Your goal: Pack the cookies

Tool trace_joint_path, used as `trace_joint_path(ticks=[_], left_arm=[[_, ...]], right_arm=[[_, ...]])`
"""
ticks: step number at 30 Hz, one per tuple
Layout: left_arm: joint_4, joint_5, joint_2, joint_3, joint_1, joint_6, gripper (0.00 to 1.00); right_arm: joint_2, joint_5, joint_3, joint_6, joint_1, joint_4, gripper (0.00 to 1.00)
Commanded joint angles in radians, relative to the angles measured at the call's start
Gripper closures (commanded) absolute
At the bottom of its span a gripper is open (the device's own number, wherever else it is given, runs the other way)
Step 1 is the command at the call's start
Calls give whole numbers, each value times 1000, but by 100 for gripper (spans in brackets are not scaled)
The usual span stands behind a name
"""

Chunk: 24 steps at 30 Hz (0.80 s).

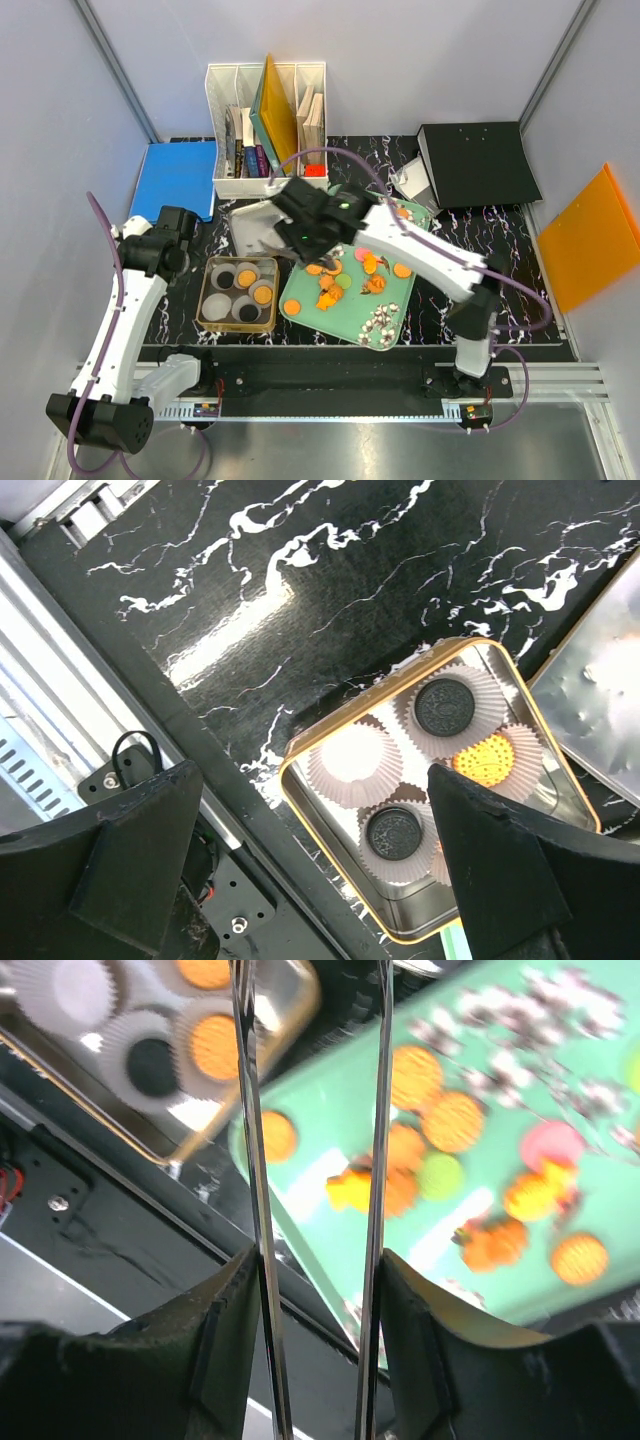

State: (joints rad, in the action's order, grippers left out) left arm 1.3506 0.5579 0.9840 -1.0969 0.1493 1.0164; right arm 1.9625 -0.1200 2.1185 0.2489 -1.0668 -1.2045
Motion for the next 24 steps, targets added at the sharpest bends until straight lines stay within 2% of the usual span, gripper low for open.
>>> trace_joint_path(ticks=[1, 4, 10, 14, 24], left_arm=[[-59, -27, 15, 12, 4, -22, 1], [-85, -62, 27, 28, 3, -38, 1], [-149, -164, 51, 58, 3, -99, 1], [-174, -217, 64, 72, 3, -124, 1], [-189, -245, 85, 80, 4, -131, 1]], right_arm=[[-252, -109, -254, 47, 65, 33, 46], [-352, -116, -423, 85, 112, 34, 46], [-474, -141, -627, 138, 223, 48, 47], [-536, -142, -703, 151, 324, 43, 47], [-600, -158, -819, 173, 406, 40, 47]])
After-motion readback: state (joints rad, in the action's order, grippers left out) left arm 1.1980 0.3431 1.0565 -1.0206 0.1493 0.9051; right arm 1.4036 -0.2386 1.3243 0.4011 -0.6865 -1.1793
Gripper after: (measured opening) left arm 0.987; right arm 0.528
